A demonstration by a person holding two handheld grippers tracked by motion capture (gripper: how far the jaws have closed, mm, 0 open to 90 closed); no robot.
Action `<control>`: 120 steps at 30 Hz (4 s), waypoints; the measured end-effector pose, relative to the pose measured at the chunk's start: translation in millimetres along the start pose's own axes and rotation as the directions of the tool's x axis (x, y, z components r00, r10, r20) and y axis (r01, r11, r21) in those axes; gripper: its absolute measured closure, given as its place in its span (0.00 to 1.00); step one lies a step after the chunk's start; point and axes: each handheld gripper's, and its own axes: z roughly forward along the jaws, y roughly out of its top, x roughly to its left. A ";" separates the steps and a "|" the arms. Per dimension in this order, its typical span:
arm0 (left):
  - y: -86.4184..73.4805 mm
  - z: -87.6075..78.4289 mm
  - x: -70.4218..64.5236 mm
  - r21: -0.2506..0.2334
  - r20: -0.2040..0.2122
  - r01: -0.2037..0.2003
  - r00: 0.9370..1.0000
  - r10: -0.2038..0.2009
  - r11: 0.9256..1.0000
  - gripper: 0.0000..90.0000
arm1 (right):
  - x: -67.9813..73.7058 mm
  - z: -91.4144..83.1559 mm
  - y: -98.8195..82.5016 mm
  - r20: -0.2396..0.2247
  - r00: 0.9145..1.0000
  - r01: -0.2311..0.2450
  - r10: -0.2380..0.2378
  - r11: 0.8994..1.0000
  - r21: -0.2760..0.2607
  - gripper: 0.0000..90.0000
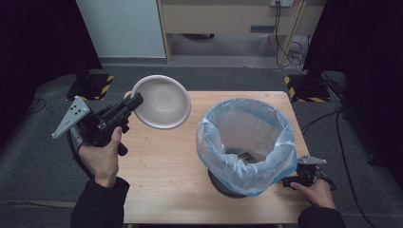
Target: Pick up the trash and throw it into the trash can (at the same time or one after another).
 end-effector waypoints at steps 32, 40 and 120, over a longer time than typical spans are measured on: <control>-0.1 56.9 -46.9 0.020 0.118 -0.018 0.993 0.016 1.000 0.93 | 0.0 0.0 0.0 0.000 1.000 0.000 0.000 1.000 0.000 0.01; -6.1 74.1 -62.5 0.036 0.156 -0.016 0.988 0.010 0.999 0.93 | -0.1 0.0 0.0 0.000 1.000 0.000 0.000 1.000 0.000 0.01; -191.2 7.5 17.7 0.675 -0.046 0.006 0.998 0.034 0.738 0.21 | 0.0 0.1 0.1 -0.002 1.000 0.001 -0.001 1.000 0.000 0.01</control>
